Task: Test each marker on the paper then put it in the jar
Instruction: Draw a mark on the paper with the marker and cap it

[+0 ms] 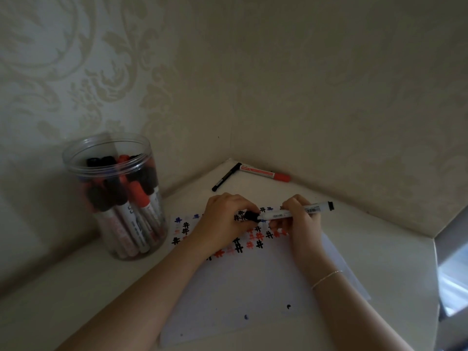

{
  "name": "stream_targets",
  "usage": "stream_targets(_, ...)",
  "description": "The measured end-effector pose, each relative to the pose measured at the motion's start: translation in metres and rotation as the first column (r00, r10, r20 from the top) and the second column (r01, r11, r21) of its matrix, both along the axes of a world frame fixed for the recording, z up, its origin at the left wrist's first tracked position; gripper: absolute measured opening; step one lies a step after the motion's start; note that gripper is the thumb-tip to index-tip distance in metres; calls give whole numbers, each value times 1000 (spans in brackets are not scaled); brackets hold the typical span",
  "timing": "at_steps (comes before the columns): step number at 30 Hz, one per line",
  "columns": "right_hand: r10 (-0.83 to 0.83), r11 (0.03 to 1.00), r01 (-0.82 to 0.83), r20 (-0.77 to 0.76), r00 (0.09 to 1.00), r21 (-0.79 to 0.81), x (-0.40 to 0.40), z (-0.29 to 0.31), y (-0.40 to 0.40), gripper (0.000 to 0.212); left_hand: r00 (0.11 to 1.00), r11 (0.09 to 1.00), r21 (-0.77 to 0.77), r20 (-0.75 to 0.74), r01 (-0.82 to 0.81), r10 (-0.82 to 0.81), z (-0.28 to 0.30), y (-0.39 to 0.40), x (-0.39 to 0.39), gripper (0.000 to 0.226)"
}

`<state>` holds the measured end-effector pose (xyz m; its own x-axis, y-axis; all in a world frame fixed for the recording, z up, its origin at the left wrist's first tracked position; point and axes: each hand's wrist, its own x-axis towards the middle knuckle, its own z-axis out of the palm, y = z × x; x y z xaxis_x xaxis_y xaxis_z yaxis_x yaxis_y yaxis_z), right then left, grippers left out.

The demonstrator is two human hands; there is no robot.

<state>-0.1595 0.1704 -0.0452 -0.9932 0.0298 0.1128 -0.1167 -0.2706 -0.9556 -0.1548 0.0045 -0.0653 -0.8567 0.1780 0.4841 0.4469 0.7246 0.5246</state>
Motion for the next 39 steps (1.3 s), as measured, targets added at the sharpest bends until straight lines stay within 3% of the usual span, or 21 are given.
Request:
stream_targets(4, 43, 999, -42, -20, 999, 29, 0, 0, 0, 26, 989, 991, 118, 121, 66, -80, 9, 6, 10, 22)
stream_targets(7, 63, 994, -61, -12, 998, 87, -2, 0, 3, 27, 952, 951, 295, 253, 97, -175, 16, 7, 18, 18)
stream_targets(11, 259, 959, -262, 38, 965, 106, 4, 4, 0, 29, 909, 894, 445, 347, 57, -230, 24, 11, 22, 31)
stream_targets(13, 193, 981, -194, 78, 978, -6, 3, 6, 1, 33, 921, 868, 496, 349, -23, -175, 26, 9, 20, 38)
stream_targets(15, 19, 994, -9, 99, 995, -107, -2, 5, 8, 36, 936, 857, 504, 342, -108, -83, 23, 6, 17, 40)
stream_targets(18, -119, 984, 119, -7, 993, 130, -5, -1, 10, 30, 936, 879, 446, 351, -166, -1, 16, 7, 17, 44)
stream_targets(21, -157, 907, 193, -125, 980, 373, -3, -6, -2, 25, 938, 870, 439, 338, -224, 71, 13, 11, 17, 54)
stream_targets(28, -129, 902, 186, -167, 977, 391, 5, 1, -12, 29, 945, 816, 503, 288, -286, 154, 9, 11, 17, 58)
stream_targets(32, -103, 946, 120, -72, 992, 300, 7, 6, -11, 26, 959, 830, 492, 227, -263, 169, 14, 13, 21, 54)
stream_targets(34, -70, 985, 68, 8, 998, 158, 7, 14, -10, 23, 970, 827, 511, 182, -235, 163, 27, 14, 23, 44)
stream_targets(37, -20, 997, 26, 97, 995, -70, 3, 39, -17, 19, 986, 740, 653, 124, -163, 107, 68, 15, 29, 18)
stream_targets(39, 54, 970, -22, 127, 990, -242, -1, 63, -29, 18, 990, 732, 672, 3, -108, 144, 97, 12, 34, 18)
